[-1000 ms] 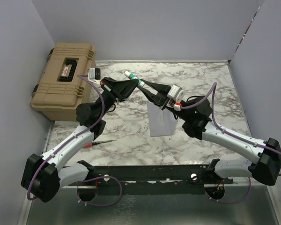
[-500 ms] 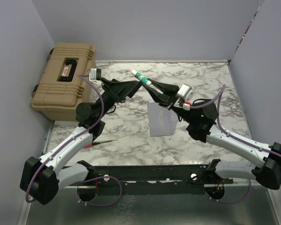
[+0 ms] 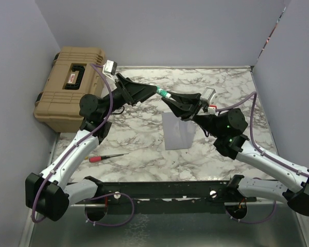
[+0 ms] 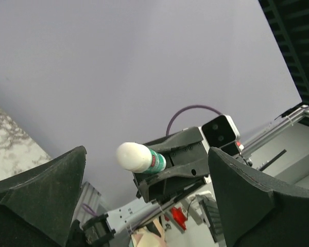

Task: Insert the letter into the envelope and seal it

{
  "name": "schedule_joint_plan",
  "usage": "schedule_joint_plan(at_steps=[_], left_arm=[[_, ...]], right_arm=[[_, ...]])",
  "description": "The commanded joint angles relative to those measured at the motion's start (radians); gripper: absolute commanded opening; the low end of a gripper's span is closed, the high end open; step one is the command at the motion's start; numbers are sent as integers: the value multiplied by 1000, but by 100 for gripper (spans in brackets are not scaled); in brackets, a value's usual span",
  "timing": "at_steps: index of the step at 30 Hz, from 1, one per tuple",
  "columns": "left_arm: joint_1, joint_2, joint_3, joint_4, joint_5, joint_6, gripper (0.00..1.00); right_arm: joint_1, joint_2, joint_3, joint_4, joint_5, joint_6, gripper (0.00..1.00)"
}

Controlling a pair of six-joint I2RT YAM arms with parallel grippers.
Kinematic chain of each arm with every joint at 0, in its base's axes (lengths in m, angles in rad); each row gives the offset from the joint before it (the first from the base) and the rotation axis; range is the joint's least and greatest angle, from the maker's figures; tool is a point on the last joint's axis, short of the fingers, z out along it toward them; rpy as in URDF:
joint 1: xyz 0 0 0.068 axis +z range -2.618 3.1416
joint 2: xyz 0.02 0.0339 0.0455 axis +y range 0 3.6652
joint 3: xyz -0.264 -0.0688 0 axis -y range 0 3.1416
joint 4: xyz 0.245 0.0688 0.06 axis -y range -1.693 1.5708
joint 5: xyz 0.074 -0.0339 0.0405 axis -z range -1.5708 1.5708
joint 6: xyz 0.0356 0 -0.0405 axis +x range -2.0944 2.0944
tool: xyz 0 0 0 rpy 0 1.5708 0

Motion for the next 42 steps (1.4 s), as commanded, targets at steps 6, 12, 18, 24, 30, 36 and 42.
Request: schedule_joint_plan(at_steps=[6,12,18,24,30,36,42], left_arm=[[6,17,38,-87,164,-78,81],[8,9,21,-69,185,-138,68],[17,16,-15,23,163,-245,82],[38,29,-69,144,140,-365,61],[39,29,-102,173,130,-402,54],[41,31,-123,174,113,-407,49],[43,28,-137,170,102,-394,45]], right_arm=[[-37,2,13,-46,-37,56,1],[-73,-20,-21,-21,-130,52,1],[-83,-21,-20,-34,-178,54,1],[-91,-21,-28,-37,-196,57,1],[-99,-22,-30,-51,-221,54,1],[-101,-17,-10,-102,-258,44,1],[-101,-11,27,-182,-247,16,1]])
